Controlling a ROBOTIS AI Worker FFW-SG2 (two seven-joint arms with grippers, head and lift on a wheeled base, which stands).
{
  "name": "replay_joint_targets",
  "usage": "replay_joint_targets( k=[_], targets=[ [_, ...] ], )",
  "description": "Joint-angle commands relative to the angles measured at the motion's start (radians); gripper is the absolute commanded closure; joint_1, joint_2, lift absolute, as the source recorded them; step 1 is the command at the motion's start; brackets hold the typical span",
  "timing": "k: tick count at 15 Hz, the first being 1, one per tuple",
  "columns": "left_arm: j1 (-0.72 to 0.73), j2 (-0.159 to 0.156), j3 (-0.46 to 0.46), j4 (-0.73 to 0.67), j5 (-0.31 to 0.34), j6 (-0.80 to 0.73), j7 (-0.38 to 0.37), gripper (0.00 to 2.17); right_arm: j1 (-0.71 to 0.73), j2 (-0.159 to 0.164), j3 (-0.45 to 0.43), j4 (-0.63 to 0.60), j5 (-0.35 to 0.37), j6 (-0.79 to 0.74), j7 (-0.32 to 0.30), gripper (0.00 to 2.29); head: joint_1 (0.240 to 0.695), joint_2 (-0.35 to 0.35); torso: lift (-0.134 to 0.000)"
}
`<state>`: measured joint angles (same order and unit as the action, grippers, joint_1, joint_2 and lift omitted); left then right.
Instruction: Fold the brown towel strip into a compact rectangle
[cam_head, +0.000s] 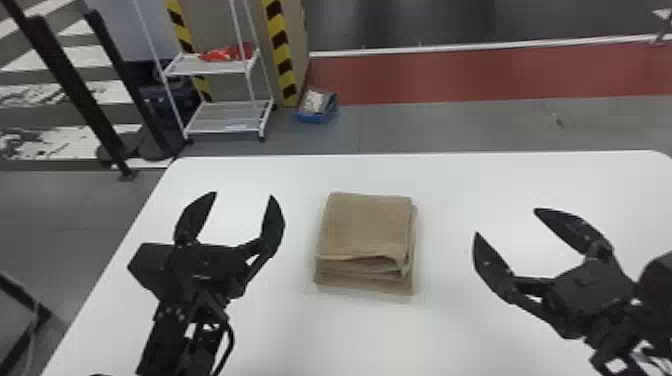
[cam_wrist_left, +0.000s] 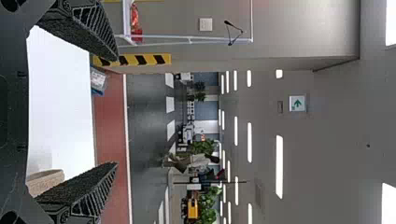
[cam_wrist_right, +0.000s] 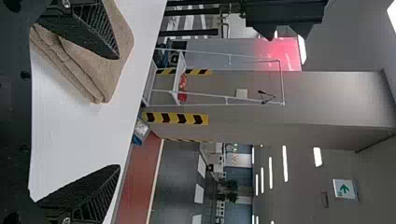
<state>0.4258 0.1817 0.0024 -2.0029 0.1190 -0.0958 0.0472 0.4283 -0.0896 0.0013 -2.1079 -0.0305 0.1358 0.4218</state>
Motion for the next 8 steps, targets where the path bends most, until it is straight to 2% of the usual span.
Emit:
replay_joint_targets(
  k=[1,8],
  targets=[
    [0.015,0.001,0.011,-0.011,0.002,0.000,0.000,0.09,0.027,-0.002,-0.046,-0.020,-0.045,-0.008,-0.002,0.06,0.695,0.139,-0.123],
    [0.039,-0.001,0.042,-0.042,0.013,0.009,-0.001,0.09,0.055,-0.002,-0.093,-0.030,-0.103,-0.041,-0.054,0.07,0.695,0.099,-0.123]
  ],
)
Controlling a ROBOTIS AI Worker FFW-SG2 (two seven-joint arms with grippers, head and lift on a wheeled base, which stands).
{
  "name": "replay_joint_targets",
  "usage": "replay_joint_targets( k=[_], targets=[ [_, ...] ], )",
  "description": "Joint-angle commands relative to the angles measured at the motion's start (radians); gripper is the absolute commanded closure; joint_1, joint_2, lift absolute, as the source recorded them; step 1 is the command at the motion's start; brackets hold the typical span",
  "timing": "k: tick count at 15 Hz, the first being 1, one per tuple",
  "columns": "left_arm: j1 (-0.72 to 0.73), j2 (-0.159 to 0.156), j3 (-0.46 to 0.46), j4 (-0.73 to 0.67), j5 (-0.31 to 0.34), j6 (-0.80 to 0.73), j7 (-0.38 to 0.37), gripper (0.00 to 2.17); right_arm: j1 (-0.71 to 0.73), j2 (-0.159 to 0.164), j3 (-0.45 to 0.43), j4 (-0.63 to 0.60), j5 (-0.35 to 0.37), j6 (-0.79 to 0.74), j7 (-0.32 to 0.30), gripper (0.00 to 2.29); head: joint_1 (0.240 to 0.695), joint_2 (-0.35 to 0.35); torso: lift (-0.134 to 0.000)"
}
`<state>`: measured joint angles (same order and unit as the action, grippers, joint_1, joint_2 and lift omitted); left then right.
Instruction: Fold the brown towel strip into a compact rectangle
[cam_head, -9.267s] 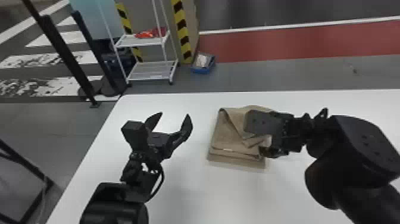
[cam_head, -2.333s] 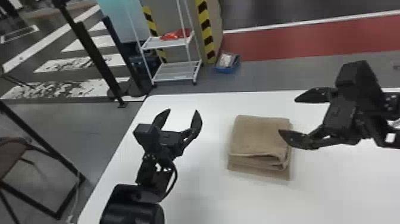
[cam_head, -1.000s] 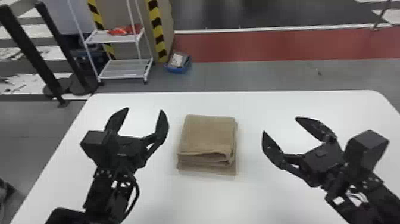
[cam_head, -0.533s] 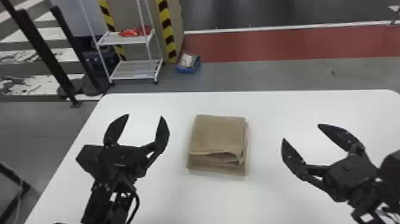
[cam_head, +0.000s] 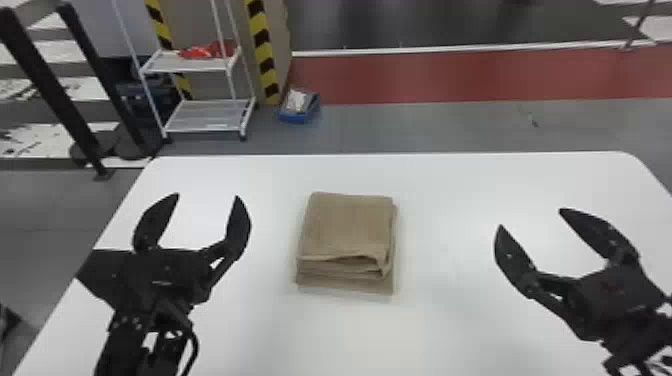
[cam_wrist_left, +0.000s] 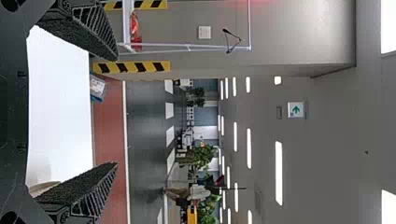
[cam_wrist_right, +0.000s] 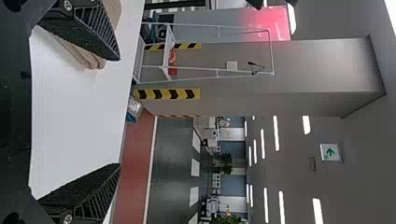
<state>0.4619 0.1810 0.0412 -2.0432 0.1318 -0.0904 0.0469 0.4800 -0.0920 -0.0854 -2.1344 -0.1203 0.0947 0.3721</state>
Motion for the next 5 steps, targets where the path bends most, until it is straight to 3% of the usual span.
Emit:
replay_joint_targets(
  k=[1,5],
  targets=[
    [0.003,0.000,0.003,-0.002,0.000,0.004,0.001,0.09,0.005,0.000,-0.005,-0.004,-0.013,-0.003,-0.013,0.07,0.695,0.094,-0.123],
    [-0.003,-0.003,-0.004,-0.005,-0.001,0.007,0.001,0.09,0.009,0.000,-0.007,-0.010,-0.013,-0.003,-0.021,0.07,0.695,0.088,-0.123]
  ],
)
